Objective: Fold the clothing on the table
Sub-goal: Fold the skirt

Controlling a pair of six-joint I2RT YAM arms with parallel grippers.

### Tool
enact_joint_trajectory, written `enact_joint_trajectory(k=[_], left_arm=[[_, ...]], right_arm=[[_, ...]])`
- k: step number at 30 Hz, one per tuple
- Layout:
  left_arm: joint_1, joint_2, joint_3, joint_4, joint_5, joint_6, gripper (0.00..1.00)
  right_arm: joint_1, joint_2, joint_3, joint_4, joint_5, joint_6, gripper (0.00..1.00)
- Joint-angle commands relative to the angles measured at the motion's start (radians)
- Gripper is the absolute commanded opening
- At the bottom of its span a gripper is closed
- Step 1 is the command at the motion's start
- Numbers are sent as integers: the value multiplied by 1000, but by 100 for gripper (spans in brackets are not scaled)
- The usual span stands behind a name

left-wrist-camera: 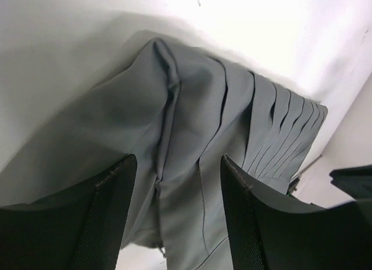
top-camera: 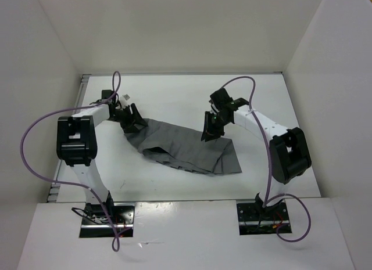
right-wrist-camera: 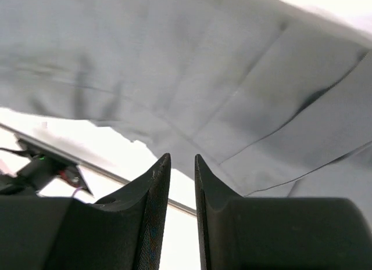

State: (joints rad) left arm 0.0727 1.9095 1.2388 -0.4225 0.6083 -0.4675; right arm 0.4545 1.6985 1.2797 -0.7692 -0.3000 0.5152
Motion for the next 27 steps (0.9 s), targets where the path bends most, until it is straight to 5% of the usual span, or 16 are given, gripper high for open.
enact_joint_trajectory(k=[1,15,17,20,27], left_arm=[[-23,29,48,51,65,-28,66],[-63,134,57,88,79,-46,44],[-63,143,68,88,79,-46,33],[-63,143,68,88,79,-46,0],[-63,17,155,67,137,-46,0]], right_arm=[[27,-45,1,-25,-14,26,28],[27,-106,-214,-13,45,105,29],[27,-83,-214,-1,45,105,29],[27,-48,-223,10,45,105,29],[36,49,-272,28,90,105,29]])
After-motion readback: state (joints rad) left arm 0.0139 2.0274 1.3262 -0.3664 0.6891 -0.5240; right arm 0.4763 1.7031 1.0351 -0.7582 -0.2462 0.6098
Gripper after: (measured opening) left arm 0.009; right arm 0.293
